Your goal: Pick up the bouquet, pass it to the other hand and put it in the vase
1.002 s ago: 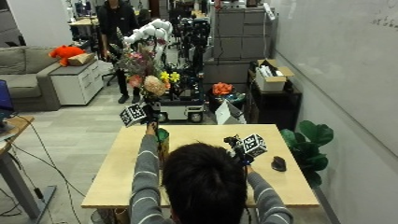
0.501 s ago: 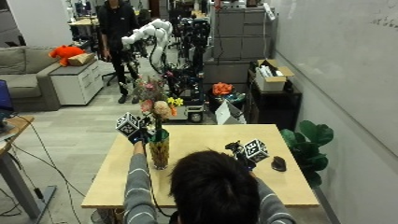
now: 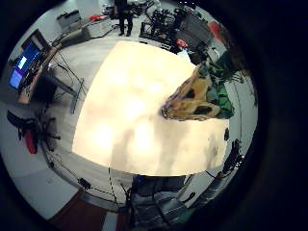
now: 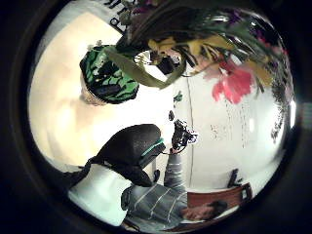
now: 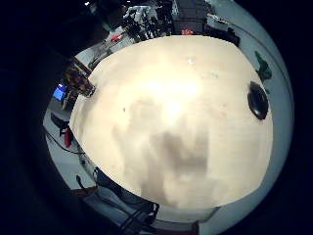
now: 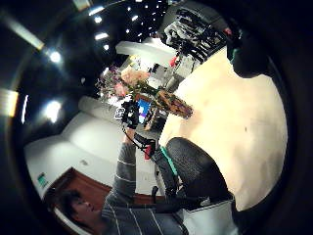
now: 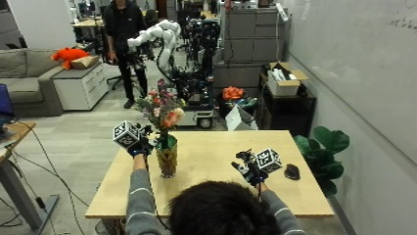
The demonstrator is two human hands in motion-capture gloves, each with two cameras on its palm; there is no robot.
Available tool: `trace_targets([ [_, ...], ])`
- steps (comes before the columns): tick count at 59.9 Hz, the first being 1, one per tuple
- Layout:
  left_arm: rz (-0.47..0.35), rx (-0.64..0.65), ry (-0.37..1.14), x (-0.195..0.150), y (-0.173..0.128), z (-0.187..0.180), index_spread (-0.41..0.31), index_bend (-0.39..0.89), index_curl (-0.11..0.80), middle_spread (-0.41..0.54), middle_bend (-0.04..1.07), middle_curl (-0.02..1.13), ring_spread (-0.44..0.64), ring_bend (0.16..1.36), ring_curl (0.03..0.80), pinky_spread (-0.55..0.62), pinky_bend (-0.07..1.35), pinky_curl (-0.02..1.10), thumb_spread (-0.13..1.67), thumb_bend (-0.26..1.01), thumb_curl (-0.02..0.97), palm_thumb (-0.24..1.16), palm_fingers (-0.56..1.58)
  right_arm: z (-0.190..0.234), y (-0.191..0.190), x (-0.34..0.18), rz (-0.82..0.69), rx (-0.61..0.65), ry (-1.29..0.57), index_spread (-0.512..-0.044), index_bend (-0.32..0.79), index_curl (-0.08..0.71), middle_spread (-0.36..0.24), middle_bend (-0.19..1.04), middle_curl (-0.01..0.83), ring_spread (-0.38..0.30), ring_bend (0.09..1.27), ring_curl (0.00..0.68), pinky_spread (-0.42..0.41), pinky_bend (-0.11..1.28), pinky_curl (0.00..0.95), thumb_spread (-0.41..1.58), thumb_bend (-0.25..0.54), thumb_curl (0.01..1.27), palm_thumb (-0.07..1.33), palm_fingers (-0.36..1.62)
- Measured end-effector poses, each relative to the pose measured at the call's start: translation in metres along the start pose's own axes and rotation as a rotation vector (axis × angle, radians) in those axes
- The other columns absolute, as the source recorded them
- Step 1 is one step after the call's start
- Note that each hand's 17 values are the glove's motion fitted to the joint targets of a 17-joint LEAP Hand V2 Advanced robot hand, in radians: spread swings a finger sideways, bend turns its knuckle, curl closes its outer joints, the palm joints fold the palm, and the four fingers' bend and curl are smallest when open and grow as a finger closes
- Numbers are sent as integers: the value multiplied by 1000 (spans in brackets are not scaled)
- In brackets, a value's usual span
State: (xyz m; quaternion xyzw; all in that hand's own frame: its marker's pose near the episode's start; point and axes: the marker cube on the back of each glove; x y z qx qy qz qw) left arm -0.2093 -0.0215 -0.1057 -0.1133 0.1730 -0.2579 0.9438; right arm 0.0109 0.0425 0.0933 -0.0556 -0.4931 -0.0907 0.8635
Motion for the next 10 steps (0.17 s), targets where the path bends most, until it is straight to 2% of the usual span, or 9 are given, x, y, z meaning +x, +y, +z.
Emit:
trace_targets([
  [3, 150, 159, 37, -6, -23, 13, 160, 58, 64, 474, 168, 221, 499, 529, 270, 519, 406, 301, 749, -39, 378, 187, -195, -1, -1, -1, 1, 49, 65, -249, 301, 445, -102, 176, 359, -115, 171, 267, 240, 178, 304, 1081, -23, 314, 457, 659],
  [5, 208, 200, 57, -5, -22, 13, 158, 62, 62, 472, 174, 222, 498, 526, 269, 514, 401, 300, 750, -41, 375, 184, -190, -1, -2, -2, 1, 85, 115, -249, 301, 445, -102, 176, 359, -115, 171, 267, 241, 178, 304, 1081, -24, 314, 457, 659],
  [10, 221, 260, 59, -6, -22, 11, 147, 64, 57, 458, 176, 226, 493, 525, 270, 511, 397, 301, 751, -40, 370, 184, -180, 0, -2, 1, 49, 46, 110, -249, 299, 444, -102, 177, 359, -115, 173, 266, 241, 177, 304, 1084, -22, 315, 458, 662],
])
